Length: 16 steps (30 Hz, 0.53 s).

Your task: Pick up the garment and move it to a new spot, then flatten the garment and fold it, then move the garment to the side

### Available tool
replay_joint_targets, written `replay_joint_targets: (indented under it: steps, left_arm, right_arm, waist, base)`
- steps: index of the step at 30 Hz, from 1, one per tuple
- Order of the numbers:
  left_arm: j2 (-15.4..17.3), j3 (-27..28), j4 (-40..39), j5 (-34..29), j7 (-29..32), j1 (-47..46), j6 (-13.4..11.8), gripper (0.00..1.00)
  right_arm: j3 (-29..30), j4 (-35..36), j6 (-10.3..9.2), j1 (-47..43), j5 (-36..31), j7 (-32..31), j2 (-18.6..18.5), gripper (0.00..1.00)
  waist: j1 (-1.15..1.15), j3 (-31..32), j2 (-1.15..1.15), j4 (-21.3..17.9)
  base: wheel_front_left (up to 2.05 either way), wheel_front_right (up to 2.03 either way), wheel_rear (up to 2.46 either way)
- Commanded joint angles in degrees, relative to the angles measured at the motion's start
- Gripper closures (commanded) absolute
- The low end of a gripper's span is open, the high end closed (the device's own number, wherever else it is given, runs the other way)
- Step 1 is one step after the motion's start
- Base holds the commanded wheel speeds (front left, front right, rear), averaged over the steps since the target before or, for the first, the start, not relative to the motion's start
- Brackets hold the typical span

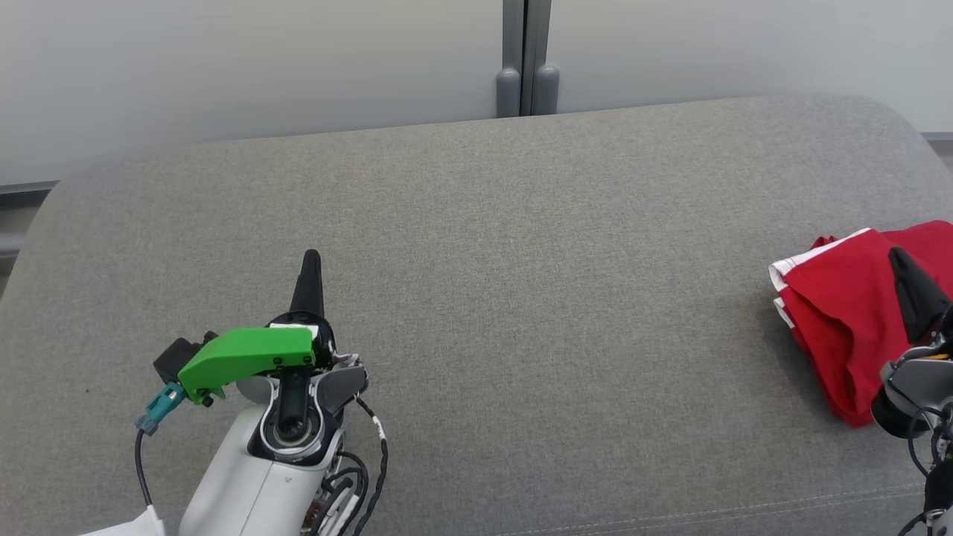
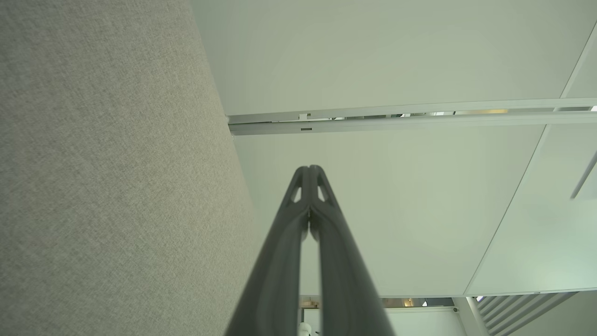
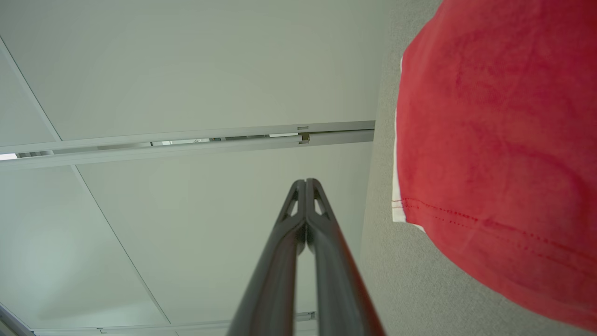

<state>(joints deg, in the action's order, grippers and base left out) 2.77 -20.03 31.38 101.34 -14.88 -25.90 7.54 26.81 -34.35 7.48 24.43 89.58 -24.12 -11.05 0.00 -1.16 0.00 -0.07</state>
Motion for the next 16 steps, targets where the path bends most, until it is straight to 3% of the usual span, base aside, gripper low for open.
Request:
replay_joint_targets:
  steps: [1, 16]
  left_arm:
    - [0.07, 0.05, -0.01, 0.50, -0.22, -0.73, 0.12, 1.00]
    - [0.07, 0.05, -0.02, 0.50, -0.22, -0.73, 0.12, 1.00]
  right_arm:
    - [-0.10, -0.13, 0.02, 0.20, 0.18, 0.24, -0.19, 1.00]
    - [-0.11, -0.13, 0.02, 0.19, 0.22, 0.27, -0.21, 1.00]
  waist:
    - [0.00, 0.00, 0.00, 0.00]
    - [0.00, 0.00, 0.00, 0.00]
  base:
    - [0.00, 0.00, 0.00]
    - [0.00, 0.00, 0.00]
